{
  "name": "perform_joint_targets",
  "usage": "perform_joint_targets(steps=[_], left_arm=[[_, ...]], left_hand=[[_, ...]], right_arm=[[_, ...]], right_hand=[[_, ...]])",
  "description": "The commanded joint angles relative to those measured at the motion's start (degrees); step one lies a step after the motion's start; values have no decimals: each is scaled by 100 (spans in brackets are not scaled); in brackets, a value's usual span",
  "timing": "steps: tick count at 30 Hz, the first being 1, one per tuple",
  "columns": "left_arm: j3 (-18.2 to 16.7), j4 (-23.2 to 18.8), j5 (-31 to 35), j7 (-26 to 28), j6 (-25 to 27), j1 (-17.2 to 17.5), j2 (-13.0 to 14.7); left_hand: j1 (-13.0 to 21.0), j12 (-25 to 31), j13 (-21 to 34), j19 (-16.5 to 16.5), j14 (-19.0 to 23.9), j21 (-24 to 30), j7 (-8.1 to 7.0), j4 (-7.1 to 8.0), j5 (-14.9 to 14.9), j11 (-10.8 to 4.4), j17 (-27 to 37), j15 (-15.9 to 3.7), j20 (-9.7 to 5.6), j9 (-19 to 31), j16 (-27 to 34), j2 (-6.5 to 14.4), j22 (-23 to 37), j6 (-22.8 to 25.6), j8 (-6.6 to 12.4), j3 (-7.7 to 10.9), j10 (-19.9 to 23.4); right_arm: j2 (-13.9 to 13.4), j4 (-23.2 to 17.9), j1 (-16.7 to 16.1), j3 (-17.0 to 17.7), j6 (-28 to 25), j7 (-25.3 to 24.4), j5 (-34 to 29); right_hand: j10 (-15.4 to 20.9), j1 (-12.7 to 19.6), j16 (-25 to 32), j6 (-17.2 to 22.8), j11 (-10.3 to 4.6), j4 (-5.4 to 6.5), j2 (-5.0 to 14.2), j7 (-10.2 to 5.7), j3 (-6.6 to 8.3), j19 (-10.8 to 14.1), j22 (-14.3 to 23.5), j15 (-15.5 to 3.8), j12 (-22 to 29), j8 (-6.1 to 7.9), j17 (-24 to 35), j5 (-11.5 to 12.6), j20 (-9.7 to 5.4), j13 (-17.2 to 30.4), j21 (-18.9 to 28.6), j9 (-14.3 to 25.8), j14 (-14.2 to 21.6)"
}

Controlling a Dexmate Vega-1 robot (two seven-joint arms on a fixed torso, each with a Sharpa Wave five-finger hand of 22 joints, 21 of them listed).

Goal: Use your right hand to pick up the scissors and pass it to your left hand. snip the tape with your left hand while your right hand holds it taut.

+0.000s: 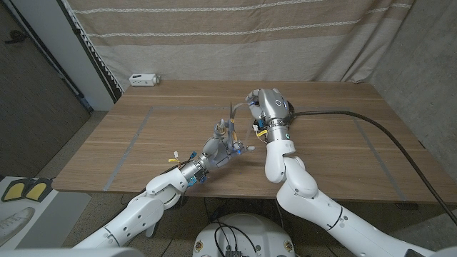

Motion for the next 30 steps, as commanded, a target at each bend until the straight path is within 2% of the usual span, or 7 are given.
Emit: perform_joint_targets(steps=[1, 13, 30], left_arm=[[-1, 81, -9, 54, -11, -31, -61], [-17, 252, -1, 157, -131, -139, -299], [125, 334, 67, -21, 87, -364, -293]], left_hand=[[-18, 1154, -2, 57, -22, -38, 350, -11, -38, -345, 22, -296, 5, 1, 55, -33, 27, -308, 22, -25, 315], [-39, 1148, -43, 56, -29, -47, 352, -24, -55, -335, 19, -304, 7, 1, 65, -12, 43, -301, 31, -13, 325], [-56, 1201, 13, 69, -28, -68, 346, -64, -77, -372, -3, -299, 8, 8, 82, -10, 62, -313, 39, -9, 292]], right_arm=[[-17, -5, -28, 83, -11, -76, 79], [-89, 0, -29, 75, 77, -27, 161], [-74, 113, 28, 162, 201, -163, 289]], right_hand=[[413, 6, 37, 31, -366, -20, 28, -15, 42, 37, -7, -630, 21, -13, -1, 3, -257, 272, 29, 11, -28], [404, -4, 84, 47, -369, -18, 16, -32, 42, 45, -23, -632, 0, -20, -24, 4, -281, 279, 28, 14, -35], [388, -9, 138, 32, -361, -11, 32, -60, 55, 30, -40, -631, -45, -43, -77, 12, -324, 273, 26, 20, -62]])
